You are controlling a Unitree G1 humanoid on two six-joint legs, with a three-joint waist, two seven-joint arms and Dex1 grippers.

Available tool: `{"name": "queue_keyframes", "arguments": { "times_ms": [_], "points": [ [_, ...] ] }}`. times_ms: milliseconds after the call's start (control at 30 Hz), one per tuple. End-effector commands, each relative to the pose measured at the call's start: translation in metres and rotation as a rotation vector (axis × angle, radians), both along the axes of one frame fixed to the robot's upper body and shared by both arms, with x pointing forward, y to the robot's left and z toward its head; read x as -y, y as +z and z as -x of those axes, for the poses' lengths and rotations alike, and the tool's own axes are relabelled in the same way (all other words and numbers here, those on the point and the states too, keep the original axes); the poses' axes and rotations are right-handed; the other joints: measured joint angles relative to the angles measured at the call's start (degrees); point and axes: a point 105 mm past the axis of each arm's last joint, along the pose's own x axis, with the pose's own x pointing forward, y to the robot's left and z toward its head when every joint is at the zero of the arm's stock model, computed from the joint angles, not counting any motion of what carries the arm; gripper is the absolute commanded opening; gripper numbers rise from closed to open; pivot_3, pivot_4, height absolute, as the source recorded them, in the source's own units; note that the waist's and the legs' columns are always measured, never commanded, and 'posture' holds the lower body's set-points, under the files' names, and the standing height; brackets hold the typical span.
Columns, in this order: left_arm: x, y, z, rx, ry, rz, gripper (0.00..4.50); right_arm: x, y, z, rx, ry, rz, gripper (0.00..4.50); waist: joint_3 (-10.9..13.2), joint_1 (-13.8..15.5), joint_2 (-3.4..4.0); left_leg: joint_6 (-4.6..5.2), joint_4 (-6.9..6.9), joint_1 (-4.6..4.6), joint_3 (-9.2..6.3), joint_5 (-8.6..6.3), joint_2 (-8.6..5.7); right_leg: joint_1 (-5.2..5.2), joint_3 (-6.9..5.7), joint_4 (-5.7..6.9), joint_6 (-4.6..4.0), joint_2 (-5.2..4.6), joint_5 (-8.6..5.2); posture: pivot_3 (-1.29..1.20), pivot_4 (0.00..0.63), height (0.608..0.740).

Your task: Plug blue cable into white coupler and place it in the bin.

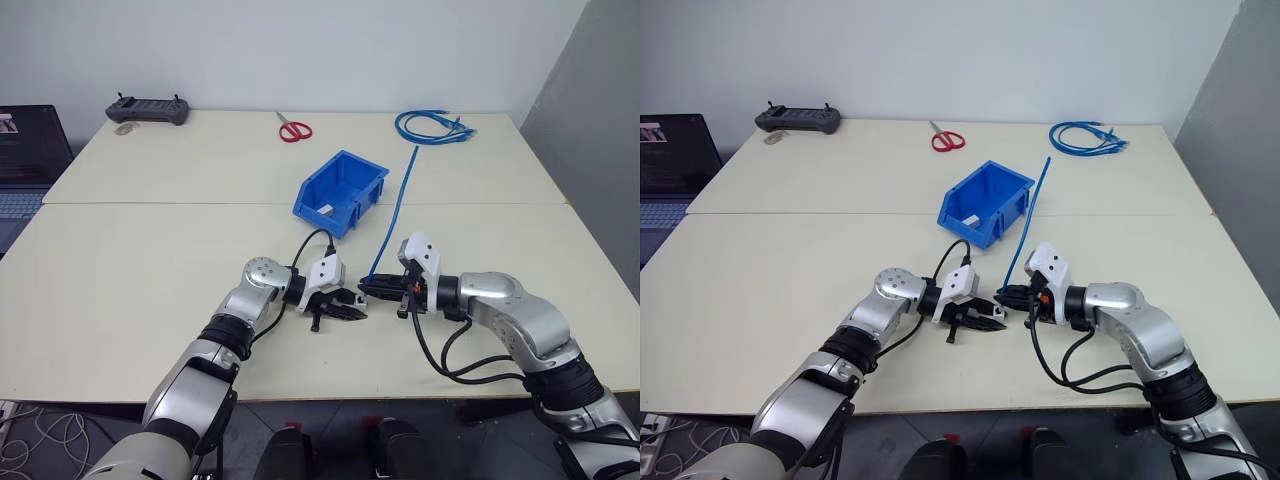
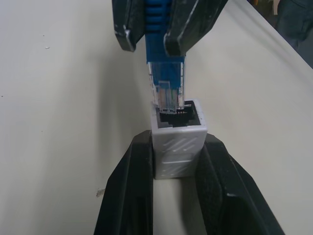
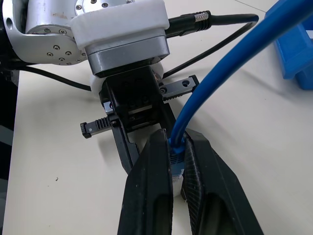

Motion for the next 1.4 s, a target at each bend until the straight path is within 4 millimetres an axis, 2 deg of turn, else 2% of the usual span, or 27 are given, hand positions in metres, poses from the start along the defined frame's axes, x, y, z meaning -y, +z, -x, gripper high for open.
{"name": "queue_keyframes", "arguments": {
  "times_ms": [33, 167, 433, 767, 1067, 1267, 1400],
  "points": [
    [0.007, 0.006, 0.000, 0.018, -0.005, 0.025, 0.83, 0.001, -0.010, 0.003, -0.017, 0.009, 0.033, 0.09, 0.00, 0.00, 0.00, 0.00, 0.01, 0.00, 0.00, 0.00, 0.00, 0.00, 0.00, 0.01, 0.00, 0.00, 0.00, 0.00, 0.150, 0.740],
    [0.008, 0.006, 0.000, 0.024, -0.005, 0.025, 0.83, 0.001, -0.020, 0.004, 0.019, 0.026, 0.100, 0.09, -0.02, 0.00, 0.00, 0.00, 0.03, 0.01, -0.01, 0.00, -0.01, 0.02, 0.00, 0.02, 0.00, 0.00, 0.00, 0.00, 0.150, 0.740],
    [0.007, 0.004, 0.002, 0.021, 0.001, 0.022, 0.83, -0.006, -0.035, 0.016, 0.034, 0.102, 0.153, 0.09, -0.08, 0.00, -0.02, 0.00, 0.03, 0.18, -0.01, 0.00, -0.01, 0.20, 0.00, 0.02, 0.00, -0.01, 0.00, 0.00, 0.150, 0.740],
    [0.008, 0.005, 0.003, 0.020, 0.015, 0.033, 0.83, -0.011, -0.041, 0.018, 0.034, 0.131, 0.149, 0.09, -0.13, 0.00, -0.03, 0.00, 0.03, 0.25, 0.02, 0.00, -0.01, 0.22, 0.02, 0.04, -0.01, 0.00, -0.01, 0.00, 0.150, 0.740],
    [0.009, 0.006, 0.008, 0.027, -0.004, 0.035, 0.83, 0.000, -0.059, 0.005, -0.071, 0.071, 0.117, 0.09, -0.34, -0.03, -0.07, 0.00, 0.02, 0.37, 0.04, 0.00, 0.00, 0.28, 0.04, 0.09, -0.02, 0.00, -0.01, 0.00, 0.150, 0.740],
    [0.008, 0.005, 0.012, 0.026, -0.008, 0.037, 0.83, 0.011, -0.068, 0.012, -0.085, 0.096, 0.145, 0.09, -0.39, -0.01, -0.05, 0.00, 0.02, 0.37, 0.04, 0.00, -0.01, 0.29, 0.05, 0.10, -0.10, -0.01, 0.03, 0.00, 0.150, 0.740],
    [0.007, 0.004, 0.013, 0.024, -0.007, 0.038, 0.83, 0.017, -0.064, 0.013, -0.080, 0.084, 0.133, 0.09, -0.46, -0.01, -0.06, 0.00, 0.01, 0.38, 0.03, 0.00, 0.00, 0.30, 0.04, 0.10, -0.10, -0.01, 0.02, 0.00, 0.150, 0.740]
  ]
}}
